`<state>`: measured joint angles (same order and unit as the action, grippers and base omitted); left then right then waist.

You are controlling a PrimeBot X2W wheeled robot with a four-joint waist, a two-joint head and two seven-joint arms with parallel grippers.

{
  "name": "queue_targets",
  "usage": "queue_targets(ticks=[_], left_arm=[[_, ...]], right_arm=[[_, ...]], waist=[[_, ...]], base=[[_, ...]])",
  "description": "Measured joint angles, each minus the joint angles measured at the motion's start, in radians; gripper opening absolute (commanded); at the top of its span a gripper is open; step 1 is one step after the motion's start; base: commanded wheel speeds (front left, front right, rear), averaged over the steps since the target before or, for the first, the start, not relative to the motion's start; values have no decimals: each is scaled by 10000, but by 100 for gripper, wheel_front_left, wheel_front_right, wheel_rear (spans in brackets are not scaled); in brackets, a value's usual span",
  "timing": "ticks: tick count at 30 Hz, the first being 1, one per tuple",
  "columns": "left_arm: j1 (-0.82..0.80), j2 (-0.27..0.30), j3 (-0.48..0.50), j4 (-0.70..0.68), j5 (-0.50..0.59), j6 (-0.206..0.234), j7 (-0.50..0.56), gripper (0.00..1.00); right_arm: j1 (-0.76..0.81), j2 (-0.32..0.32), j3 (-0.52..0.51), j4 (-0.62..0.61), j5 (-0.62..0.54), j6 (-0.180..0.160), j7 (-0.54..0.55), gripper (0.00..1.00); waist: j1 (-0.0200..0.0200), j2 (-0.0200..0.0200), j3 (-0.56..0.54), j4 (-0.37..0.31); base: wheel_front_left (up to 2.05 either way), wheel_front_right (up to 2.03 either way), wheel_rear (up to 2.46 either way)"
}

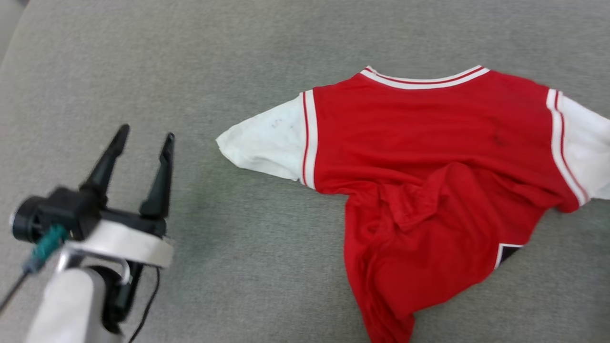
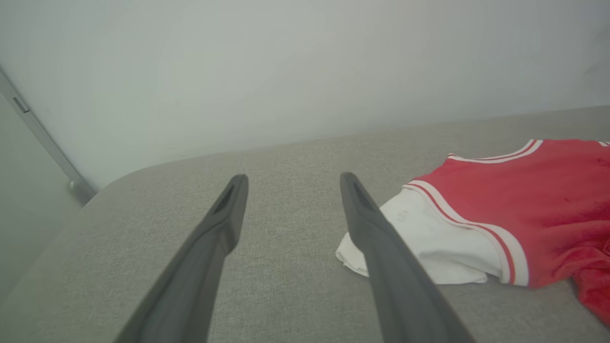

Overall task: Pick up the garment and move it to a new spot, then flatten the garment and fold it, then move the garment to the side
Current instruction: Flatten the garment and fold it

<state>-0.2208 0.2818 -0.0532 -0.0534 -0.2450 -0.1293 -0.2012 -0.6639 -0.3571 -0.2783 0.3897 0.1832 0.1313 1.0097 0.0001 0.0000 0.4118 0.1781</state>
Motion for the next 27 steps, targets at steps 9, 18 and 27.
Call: queue_targets(ticks=[9,18,27], left_arm=[[-2327,3193,-1753,487,-3519,-2,4412,100],[-4556,4832,-3536,1066,-6546,0,8717,100],[-5706,4717,-4610,1791,-7099,0,10255,100]], right_arm=[[331,-359,986,-840,1172,-2,-508,0],[-39,-240,1613,-1026,1440,-2,-867,0],[-373,-213,2025,-1030,1593,-2,-995,0]], waist=[[0,0,-172,-908],[0,0,302,-1434],[0,0,644,-1755]], base=[[0,0,0],[0,0,0],[0,0,0]])
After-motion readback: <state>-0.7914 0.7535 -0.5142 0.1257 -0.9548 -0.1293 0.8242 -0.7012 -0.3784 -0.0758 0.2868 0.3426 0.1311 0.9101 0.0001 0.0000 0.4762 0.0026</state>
